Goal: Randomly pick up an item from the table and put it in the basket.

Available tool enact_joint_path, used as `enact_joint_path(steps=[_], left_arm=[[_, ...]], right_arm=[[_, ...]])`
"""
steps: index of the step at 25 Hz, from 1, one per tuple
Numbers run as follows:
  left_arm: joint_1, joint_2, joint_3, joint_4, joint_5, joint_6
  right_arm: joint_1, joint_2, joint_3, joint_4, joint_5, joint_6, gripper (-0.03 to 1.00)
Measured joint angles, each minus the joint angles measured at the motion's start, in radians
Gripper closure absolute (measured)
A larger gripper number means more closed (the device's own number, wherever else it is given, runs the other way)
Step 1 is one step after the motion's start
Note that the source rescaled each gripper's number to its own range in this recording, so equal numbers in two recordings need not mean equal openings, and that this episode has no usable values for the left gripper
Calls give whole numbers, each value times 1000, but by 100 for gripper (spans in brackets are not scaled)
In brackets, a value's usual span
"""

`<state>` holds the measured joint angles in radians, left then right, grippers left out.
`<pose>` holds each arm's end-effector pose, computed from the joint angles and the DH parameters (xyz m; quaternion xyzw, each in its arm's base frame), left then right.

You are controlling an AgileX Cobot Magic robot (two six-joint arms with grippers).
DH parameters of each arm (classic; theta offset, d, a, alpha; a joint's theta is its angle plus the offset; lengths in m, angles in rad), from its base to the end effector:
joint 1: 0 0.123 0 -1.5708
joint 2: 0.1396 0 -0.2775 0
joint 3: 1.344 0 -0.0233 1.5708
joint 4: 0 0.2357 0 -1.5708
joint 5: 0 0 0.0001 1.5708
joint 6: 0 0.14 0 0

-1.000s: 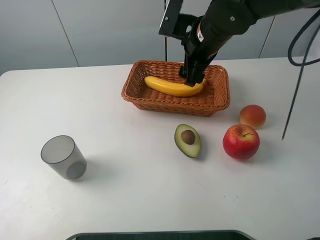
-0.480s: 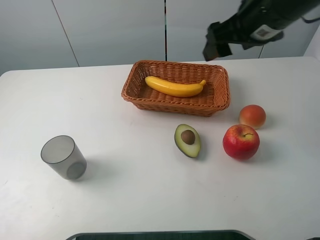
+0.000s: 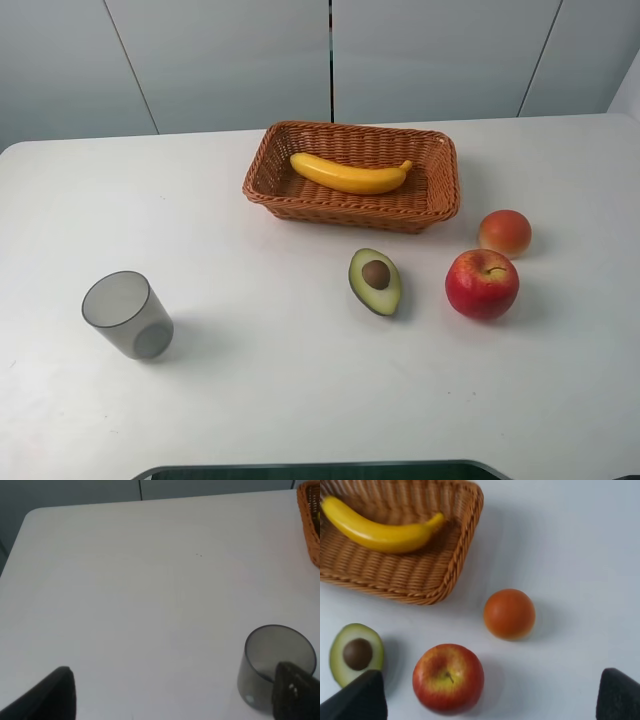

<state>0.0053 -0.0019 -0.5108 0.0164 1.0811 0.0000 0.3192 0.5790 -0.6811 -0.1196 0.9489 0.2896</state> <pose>0.0306 0.0022 0.2485 -0.0027 0.8552 0.0096 0.5182 0.1177 0.0246 0.2772 -0.0264 0.9169 0.0624 0.3933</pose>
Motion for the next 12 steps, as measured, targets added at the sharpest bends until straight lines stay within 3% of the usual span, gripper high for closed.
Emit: enact_joint_path(steps=[6, 12], left_arm=[[0, 0, 0, 0, 0, 0], [0, 0, 0, 0, 0, 0]], right_arm=[[0, -275, 94, 2, 154, -34, 13], [0, -468, 169, 65, 162, -163, 13]])
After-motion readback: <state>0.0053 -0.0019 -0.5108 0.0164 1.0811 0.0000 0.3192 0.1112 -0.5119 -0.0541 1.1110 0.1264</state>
